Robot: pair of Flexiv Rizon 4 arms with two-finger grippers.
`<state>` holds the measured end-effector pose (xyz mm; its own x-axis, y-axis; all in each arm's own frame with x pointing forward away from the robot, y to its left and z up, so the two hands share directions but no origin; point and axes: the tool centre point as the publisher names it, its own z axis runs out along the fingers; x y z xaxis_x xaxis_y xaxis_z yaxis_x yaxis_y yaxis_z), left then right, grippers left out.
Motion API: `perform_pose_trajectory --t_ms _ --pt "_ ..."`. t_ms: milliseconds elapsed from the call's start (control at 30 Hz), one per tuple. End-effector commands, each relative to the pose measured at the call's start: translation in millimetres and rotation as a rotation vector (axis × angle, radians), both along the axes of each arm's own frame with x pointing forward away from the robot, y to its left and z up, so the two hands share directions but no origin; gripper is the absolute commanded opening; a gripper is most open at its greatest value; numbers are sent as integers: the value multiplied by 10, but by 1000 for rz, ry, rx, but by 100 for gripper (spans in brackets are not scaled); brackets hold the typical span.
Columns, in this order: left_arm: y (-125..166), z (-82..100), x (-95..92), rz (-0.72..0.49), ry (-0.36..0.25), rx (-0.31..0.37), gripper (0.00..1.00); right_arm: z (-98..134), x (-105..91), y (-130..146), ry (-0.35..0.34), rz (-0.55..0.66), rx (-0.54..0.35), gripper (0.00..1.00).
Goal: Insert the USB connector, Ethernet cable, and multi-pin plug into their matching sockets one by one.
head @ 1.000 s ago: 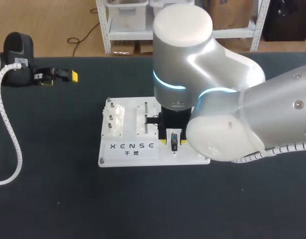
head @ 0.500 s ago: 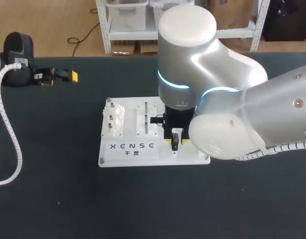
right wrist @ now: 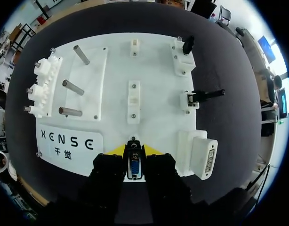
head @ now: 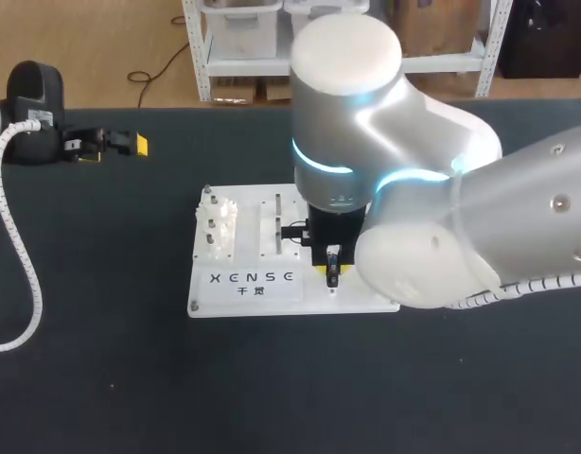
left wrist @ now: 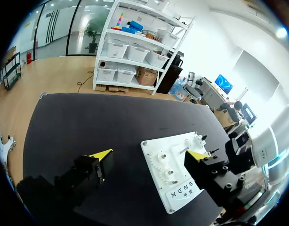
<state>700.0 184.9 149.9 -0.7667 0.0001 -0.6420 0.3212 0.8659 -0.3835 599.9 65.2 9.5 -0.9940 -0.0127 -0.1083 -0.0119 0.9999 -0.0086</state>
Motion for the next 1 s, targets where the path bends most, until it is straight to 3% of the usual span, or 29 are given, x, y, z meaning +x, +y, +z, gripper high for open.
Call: perform_pose_trajectory --t_ms 33,533,1000 --pt "0 0 0 0 0 0 100 9 -51 -36 -21 1 -1 0" --pt "0 0 0 0 0 0 100 308 -26 -88 -80 -13 37 0" --pt "0 0 0 0 0 0 100 690 20 -516 -126 -35 52 0"
